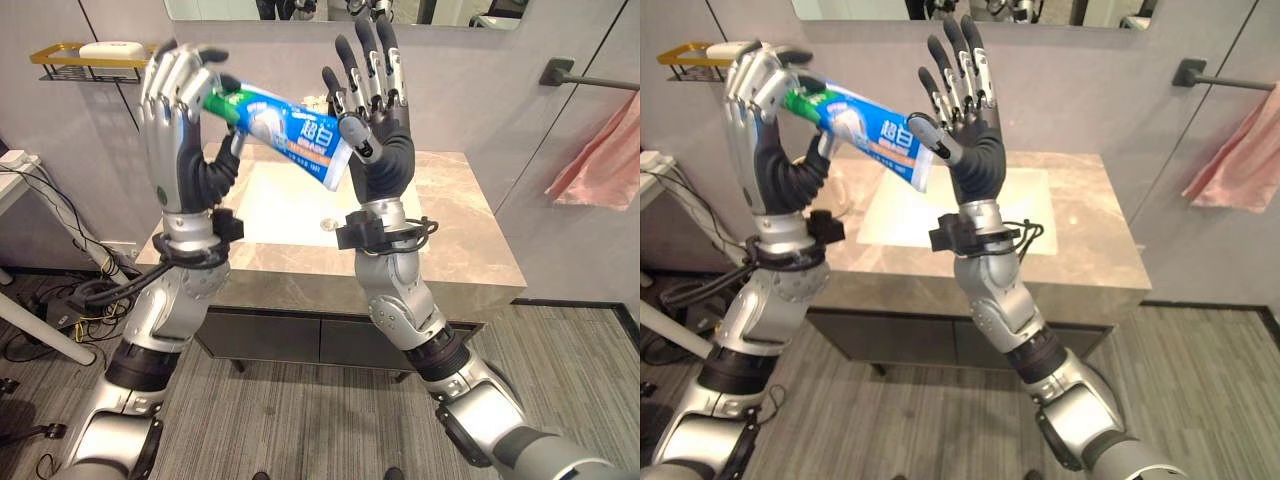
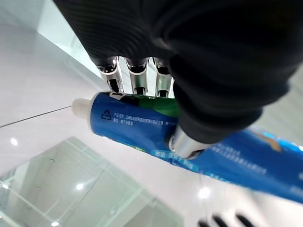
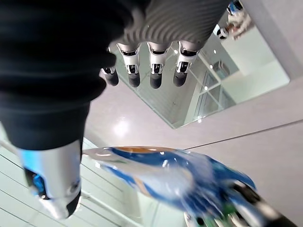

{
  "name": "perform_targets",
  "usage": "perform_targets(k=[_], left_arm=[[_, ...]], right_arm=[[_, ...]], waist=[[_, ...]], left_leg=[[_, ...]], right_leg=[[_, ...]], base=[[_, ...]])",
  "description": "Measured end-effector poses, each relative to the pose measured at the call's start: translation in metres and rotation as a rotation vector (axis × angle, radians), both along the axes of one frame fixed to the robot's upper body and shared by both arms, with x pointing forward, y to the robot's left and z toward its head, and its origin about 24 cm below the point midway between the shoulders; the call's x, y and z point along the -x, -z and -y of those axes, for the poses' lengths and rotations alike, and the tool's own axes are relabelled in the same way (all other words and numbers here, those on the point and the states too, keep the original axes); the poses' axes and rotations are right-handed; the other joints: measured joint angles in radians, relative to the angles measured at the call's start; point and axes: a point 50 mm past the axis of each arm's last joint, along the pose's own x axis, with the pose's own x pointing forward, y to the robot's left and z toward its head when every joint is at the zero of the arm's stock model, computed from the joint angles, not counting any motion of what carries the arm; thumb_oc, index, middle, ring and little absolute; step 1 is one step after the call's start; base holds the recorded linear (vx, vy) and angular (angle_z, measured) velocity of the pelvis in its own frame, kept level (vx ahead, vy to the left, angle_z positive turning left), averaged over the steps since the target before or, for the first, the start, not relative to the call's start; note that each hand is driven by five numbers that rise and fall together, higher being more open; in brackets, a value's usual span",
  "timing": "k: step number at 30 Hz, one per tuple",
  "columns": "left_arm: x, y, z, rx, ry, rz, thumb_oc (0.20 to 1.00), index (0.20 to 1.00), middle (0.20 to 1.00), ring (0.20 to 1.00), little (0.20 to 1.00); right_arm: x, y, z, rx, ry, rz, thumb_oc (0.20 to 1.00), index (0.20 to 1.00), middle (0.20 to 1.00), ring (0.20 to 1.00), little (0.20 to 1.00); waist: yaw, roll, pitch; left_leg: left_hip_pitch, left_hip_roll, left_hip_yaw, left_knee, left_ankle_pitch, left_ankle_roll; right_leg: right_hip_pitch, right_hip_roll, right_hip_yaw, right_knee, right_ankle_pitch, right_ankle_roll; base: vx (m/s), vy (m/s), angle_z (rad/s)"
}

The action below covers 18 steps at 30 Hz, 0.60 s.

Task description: Put brush and paste in cup on sink, flatten towel.

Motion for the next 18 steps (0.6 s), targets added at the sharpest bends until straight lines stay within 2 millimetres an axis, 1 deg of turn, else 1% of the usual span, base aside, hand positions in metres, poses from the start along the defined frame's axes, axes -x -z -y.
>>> perform_targets(k=[2,4,7,11,18], left_arm=[[0.0,-0.008,0.005,0.021,0.021,0.032,0.2,0.2,0.2,0.2,0.2],[0.0,-0.011,0.008,0.041,0.033,0.047,0.2,0.2,0.2,0.2,0.2],[-0.002,-0.009,0.011,0.068,0.044,0.035,0.2,0.2,0.2,0.2,0.2],[-0.003,-0.008,0.013,0.094,0.063,0.023,0.2,0.2,0.2,0.2,0.2],[-0.006,-0.006,0.013,0.119,0.073,0.002,0.2,0.2,0.2,0.2,0.2]], right_arm=[[0.001,-0.001,0.0,-0.004,-0.008,0.014,1.0,1.0,1.0,1.0,1.0],[0.001,-0.001,0.0,-0.002,-0.009,0.021,1.0,1.0,1.0,1.0,1.0],[0.001,-0.001,0.0,0.001,-0.013,0.031,1.0,1.0,1.0,1.0,1.0],[0.0,0.0,0.003,0.017,0.0,0.037,1.0,1.0,1.0,1.0,1.0],[0.0,0.0,0.002,0.054,0.026,0.058,1.0,1.0,1.0,1.0,1.0]], waist=[[-0.001,0.003,0.0],[-0.003,0.01,0.004],[-0.003,0.024,0.006],[-0.005,0.035,0.004],[-0.007,0.037,0.004]], left_leg=[[0.001,-0.001,0.0,0.0,0.0,0.0],[0.01,-0.001,0.0,0.0,0.0,0.001],[0.02,-0.002,-0.001,0.0,-0.002,0.004],[0.024,-0.002,-0.002,0.0,-0.003,0.004],[0.028,-0.003,-0.001,0.0,-0.003,0.004]], right_leg=[[0.002,-0.001,0.0,0.0,0.0,0.0],[0.011,-0.001,0.0,0.0,-0.001,0.001],[0.021,-0.003,-0.001,0.0,-0.004,0.004],[0.026,-0.003,-0.001,0.0,-0.004,0.003],[0.029,-0.003,0.0,0.0,-0.004,0.003]], base=[[0.0,0.0,0.0],[0.0,0.0,0.0],[0.0,0.0,0.0],[0.0,0.0,0.0],[0.0,0.0,0.0]])
